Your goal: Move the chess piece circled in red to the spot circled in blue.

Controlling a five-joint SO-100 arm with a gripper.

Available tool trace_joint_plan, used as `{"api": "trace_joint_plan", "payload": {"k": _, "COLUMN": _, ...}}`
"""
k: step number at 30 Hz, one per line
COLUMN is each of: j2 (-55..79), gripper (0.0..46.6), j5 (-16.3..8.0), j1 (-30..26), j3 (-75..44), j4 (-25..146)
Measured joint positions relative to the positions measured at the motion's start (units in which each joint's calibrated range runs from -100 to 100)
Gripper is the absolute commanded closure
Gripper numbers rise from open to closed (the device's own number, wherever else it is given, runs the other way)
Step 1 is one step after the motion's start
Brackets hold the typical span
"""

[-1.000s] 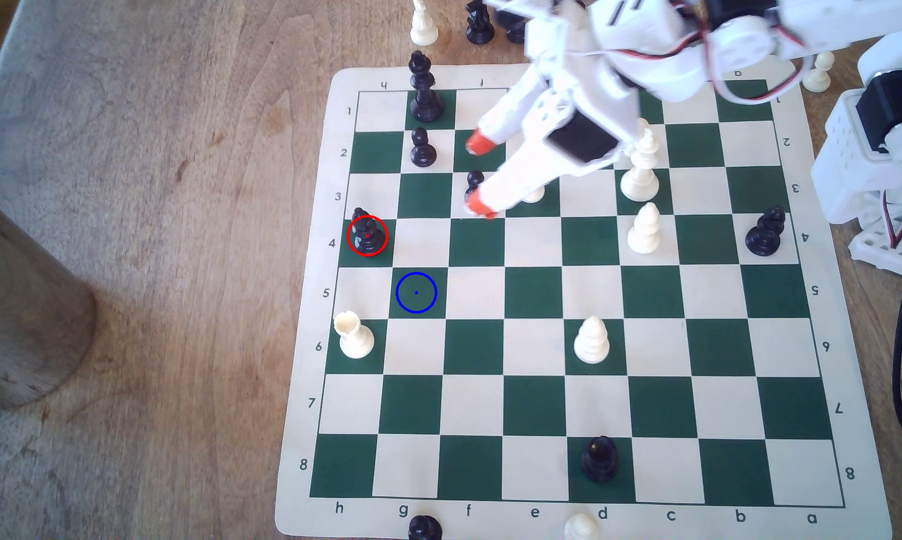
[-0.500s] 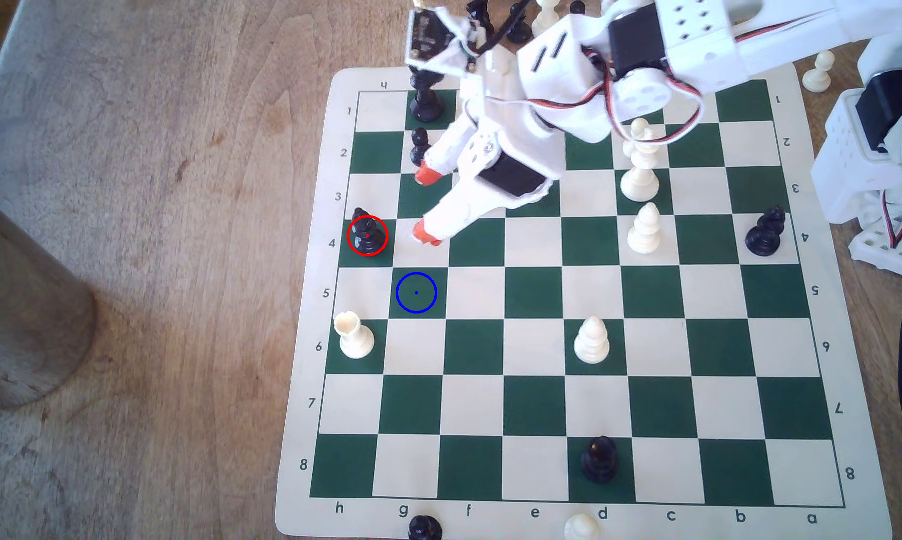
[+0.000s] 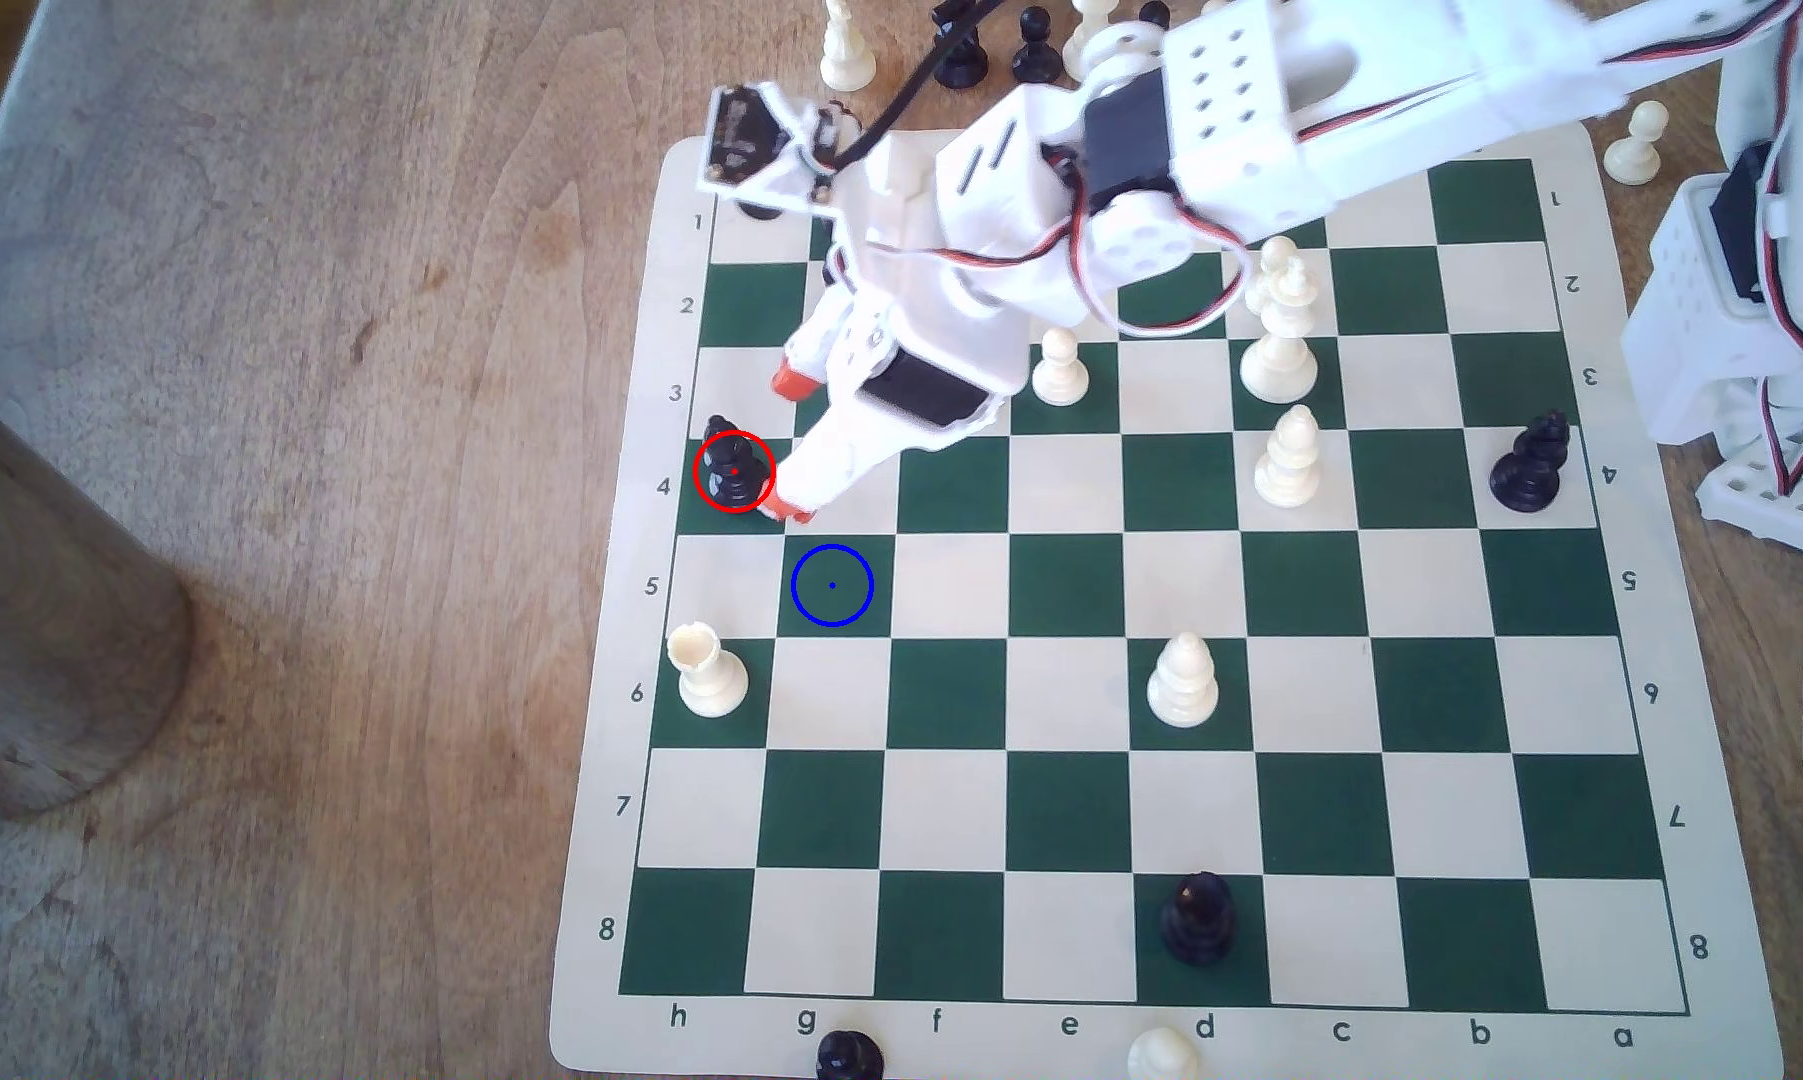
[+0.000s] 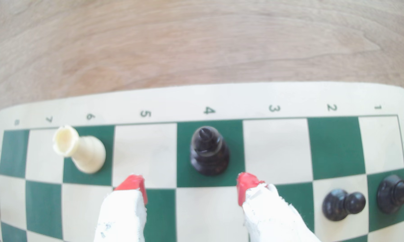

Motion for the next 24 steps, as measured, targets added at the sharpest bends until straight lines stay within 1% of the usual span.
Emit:
{"api": "trace_joint_plan", "payload": {"k": 11, "j2": 2.26, "gripper": 24.0, "j5": 0.00, "j1": 0.00, "j3": -4.07, "j4": 0.00}}
{"api": "trace_joint_plan", "payload": {"k": 24, "j2": 8.71, "gripper": 25.3, "j5": 0.00, "j1": 0.00, "j3": -10.30, "j4": -0.08}}
